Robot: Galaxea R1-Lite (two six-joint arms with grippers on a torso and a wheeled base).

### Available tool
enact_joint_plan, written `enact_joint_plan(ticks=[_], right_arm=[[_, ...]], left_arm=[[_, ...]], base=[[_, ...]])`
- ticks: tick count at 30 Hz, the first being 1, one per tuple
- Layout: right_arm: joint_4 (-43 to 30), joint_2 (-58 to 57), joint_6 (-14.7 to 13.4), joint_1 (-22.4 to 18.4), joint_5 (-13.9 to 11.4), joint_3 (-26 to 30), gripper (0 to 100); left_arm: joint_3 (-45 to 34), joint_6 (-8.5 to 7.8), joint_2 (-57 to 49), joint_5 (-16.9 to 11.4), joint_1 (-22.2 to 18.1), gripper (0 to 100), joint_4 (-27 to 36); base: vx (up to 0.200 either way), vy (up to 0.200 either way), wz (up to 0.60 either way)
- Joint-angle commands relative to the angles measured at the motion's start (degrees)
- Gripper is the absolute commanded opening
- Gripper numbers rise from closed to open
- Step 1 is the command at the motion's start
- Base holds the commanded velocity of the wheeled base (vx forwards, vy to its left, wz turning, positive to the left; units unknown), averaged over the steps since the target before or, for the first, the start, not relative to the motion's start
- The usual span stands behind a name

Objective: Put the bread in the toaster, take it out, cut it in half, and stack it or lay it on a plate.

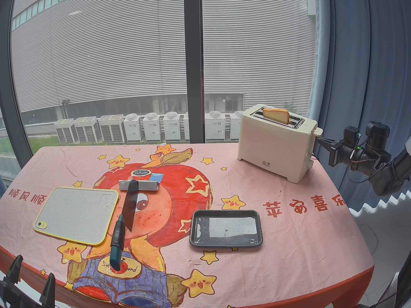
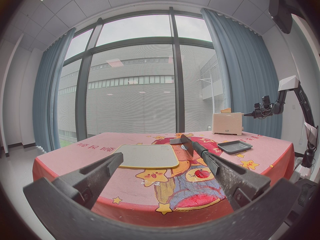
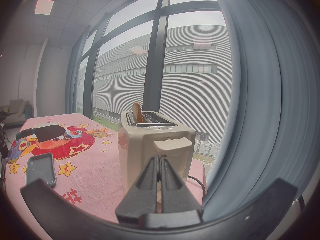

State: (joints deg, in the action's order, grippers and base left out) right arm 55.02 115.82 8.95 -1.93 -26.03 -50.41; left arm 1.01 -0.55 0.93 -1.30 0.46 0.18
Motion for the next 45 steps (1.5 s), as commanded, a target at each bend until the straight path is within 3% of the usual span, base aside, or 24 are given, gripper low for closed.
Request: enact_joint_plan(ticks=[1,23,32,45], right_arm=[[0.0,0.2,0.0,0.0,-0.1,0.1,0],[0.8,2.1,0.5,0.7,0.0,1.6,0],[0.9,-3.4,0.5,0.9,-0.3,5.0,0],[0.3,-5.2,-0.7,0.7,-0.3,0.0,0]], left_arm=[[-1.0,0.02,-0.9,0.0,0.0,100,0.0],[-1.0,0.02,-0.9,0.0,0.0,100,0.0],[-1.0,-0.07,-0.9,0.0,0.0,100,0.0],[-1.0,0.02,-0.9,0.0,0.0,100,0.0]], base=[[0.0,0.0,0.0],[0.0,0.0,0.0],[0.0,0.0,0.0],[0.0,0.0,0.0]])
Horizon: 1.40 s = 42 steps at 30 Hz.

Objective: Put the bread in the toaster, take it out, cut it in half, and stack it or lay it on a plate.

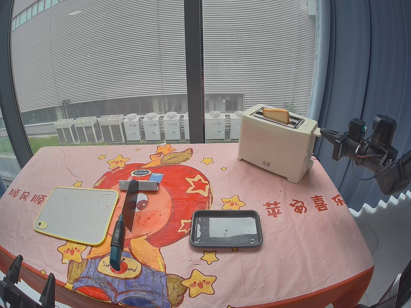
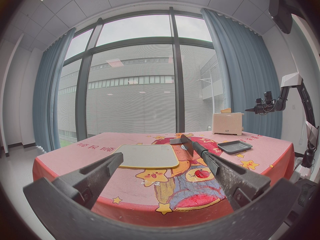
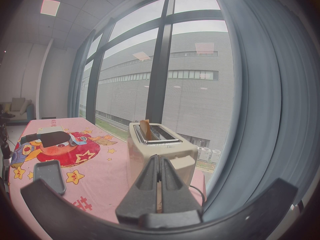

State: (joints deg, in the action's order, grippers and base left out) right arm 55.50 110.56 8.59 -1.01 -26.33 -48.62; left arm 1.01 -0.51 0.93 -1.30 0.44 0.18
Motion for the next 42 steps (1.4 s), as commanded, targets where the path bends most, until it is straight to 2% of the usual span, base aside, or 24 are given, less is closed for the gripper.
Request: enact_joint_plan(ticks=[1,10,42], right_arm=[[-0.4,1.4,-0.8,-0.3,0.1,-3.2,0],[-0.2,7.2,-1.0,-0.7,0.6,-6.2,0],[0.3,12.1,-0.9,-0.6,0.8,-2.0,0]], left_arm=[[-1.0,-0.02,-0.9,0.0,0.0,100,0.0],[-1.0,-0.02,-0.9,0.0,0.0,100,0.0],[-1.0,-0.02,-0.9,0.0,0.0,100,0.0]], base=[[0.0,0.0,0.0],[0.0,0.0,0.0],[0.0,0.0,0.0]])
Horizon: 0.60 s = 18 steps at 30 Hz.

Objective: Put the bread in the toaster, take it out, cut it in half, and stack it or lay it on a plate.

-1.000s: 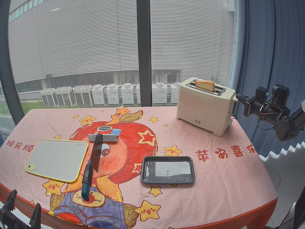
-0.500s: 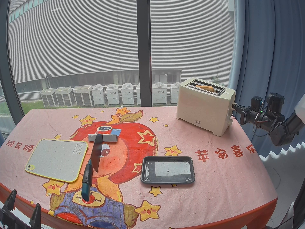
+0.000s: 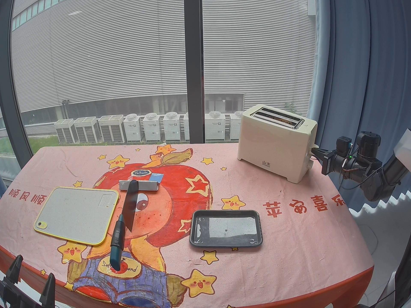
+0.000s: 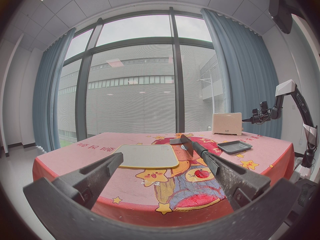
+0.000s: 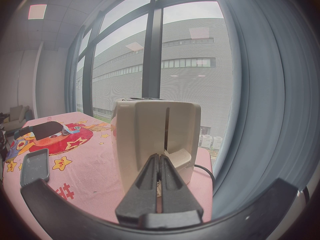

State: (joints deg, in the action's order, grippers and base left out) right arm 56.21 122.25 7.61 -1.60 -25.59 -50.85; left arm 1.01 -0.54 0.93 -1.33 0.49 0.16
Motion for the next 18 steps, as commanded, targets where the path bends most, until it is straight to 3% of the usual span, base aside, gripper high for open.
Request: enact_joint_plan(ticks=[1,18], right_arm=[[-0.4,0.4,0.0,0.0,0.0,0.2,0],[-0.5,-3.6,0.0,0.6,0.0,0.1,0]], left_arm=[[-1.0,0.01,-0.9,0.0,0.0,100,0.0],[-1.0,-0.08,-0.9,0.0,0.0,100,0.0]], base=[[0.0,0.0,0.0],[0.0,0.0,0.0]])
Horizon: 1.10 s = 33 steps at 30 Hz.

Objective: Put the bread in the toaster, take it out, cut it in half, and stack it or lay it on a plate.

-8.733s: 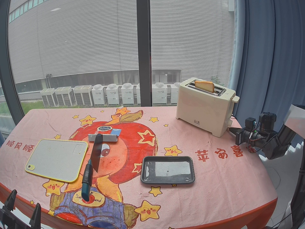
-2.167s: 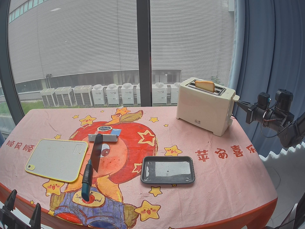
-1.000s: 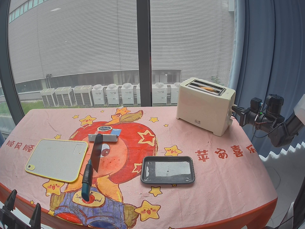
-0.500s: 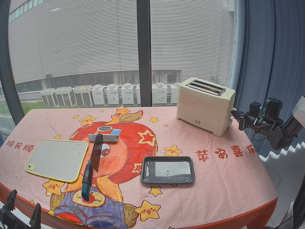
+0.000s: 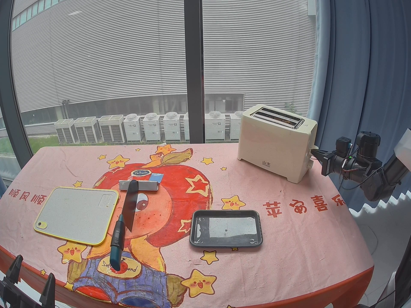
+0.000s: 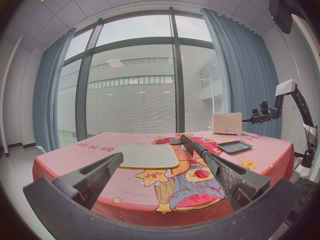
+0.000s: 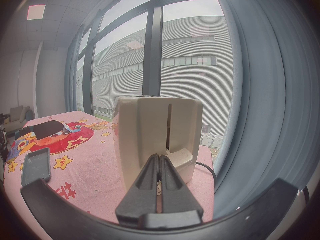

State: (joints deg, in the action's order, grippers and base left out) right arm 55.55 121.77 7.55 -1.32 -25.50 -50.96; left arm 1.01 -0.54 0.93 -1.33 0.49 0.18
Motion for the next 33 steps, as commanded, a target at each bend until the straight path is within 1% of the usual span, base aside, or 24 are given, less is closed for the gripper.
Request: enact_joint_plan(ticks=[1,4,8,11,15,17,18,21,22,23,28,33], right_arm=[[-0.2,-4.2,0.0,0.4,-0.1,0.6,0],[0.2,-5.8,0.0,0.9,0.0,1.5,0],[0.3,-12.3,-0.1,1.1,0.6,4.6,0],[0.4,-17.7,-0.1,1.1,2.9,10.4,0],[0.4,-22.5,-0.2,1.0,3.5,16.0,0],[0.4,-23.9,-0.3,0.8,3.9,17.4,0],[0.4,-24.2,-0.3,0.8,3.9,17.5,0],[0.4,-25.6,-1.1,1.0,5.6,18.3,0],[0.5,-26.2,-1.7,1.1,6.8,18.7,0],[0.5,-26.6,-2.1,1.2,7.1,18.7,0],[1.2,-28.2,-2.4,2.1,7.1,19.7,0],[1.9,-30.5,-2.4,4.3,7.4,22.0,0]], left_arm=[[-1.0,-0.08,-0.9,0.0,0.0,100,0.0],[-1.0,-0.08,-0.9,0.0,0.0,100,0.0],[-1.0,0.01,-0.9,0.0,0.0,100,0.0],[-1.0,-0.08,-0.9,0.0,0.0,100,0.0],[-1.0,-0.08,-0.9,0.0,0.0,100,0.0],[-1.0,-0.08,-0.9,0.0,0.0,100,0.0],[-1.0,-0.08,-0.9,0.0,0.0,100,0.0],[-1.0,-0.08,-0.9,0.0,0.0,100,0.0],[-1.0,-0.08,-0.9,0.0,0.0,100,0.0],[-1.0,-0.08,-0.9,0.0,0.0,100,0.0],[-1.0,-0.08,-0.9,0.0,0.0,100,0.0],[-1.0,-0.08,-0.9,0.0,0.0,100,0.0]], base=[[0.0,0.0,0.0],[0.0,0.0,0.0],[0.0,0.0,0.0],[0.0,0.0,0.0],[0.0,0.0,0.0],[0.0,0.0,0.0],[0.0,0.0,0.0],[0.0,0.0,0.0],[0.0,0.0,0.0],[0.0,0.0,0.0],[0.0,0.0,0.0],[0.0,0.0,0.0]])
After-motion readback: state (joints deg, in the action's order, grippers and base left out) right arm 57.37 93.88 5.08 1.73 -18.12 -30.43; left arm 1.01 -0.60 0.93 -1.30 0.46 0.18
